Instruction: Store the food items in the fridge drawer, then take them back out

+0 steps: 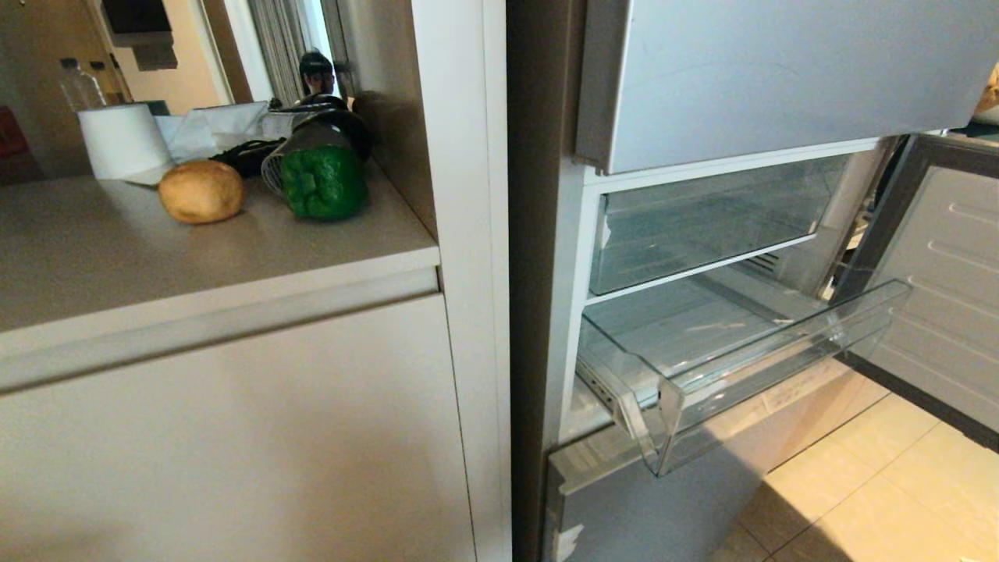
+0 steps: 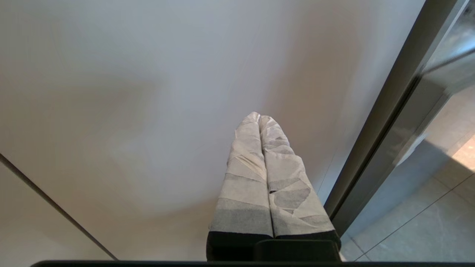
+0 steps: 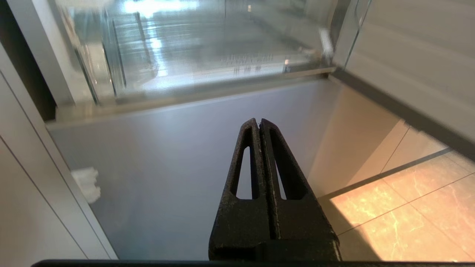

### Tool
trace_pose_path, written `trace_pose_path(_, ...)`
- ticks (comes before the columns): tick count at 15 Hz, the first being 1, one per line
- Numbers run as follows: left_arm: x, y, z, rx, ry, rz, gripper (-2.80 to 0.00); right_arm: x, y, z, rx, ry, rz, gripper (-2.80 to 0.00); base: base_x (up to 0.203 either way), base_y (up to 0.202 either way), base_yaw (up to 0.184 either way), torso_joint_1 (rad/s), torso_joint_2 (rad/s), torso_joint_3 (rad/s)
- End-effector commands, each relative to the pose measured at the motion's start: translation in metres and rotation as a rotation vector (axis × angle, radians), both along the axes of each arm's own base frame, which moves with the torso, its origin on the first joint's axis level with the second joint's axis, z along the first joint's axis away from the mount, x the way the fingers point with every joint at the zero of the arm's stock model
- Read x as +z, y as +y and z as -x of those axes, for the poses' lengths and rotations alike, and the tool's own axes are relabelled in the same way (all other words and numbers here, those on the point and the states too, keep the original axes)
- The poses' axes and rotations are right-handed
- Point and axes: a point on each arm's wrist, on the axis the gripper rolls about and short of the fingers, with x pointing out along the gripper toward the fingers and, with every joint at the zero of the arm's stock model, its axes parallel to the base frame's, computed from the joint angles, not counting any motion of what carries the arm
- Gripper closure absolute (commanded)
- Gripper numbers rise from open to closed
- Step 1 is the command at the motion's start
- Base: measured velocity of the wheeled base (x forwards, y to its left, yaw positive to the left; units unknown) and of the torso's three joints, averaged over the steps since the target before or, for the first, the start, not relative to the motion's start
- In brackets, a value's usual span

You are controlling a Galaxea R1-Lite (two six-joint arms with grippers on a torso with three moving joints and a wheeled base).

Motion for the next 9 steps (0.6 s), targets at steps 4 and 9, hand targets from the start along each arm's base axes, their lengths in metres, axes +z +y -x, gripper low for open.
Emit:
trace_pose_path(4, 0.0000, 0.0000, -0.0001, 0.000, 0.002, 0.000, 0.00, -0.0085, 0.0000, -0.0025, -0.001, 0.031, -0.002, 0.00, 0.000, 0.000, 0.000, 0.247, -0.58, -0.335)
trace_pose_path(9, 0.0000, 0.0000, -0.0001, 0.001, 0.002, 0.000, 0.00, -0.0085, 0.0000, -0.0025, 0.000, 0.031, -0.004, 0.00, 0.000, 0.000, 0.000, 0.220, -0.49, -0.272)
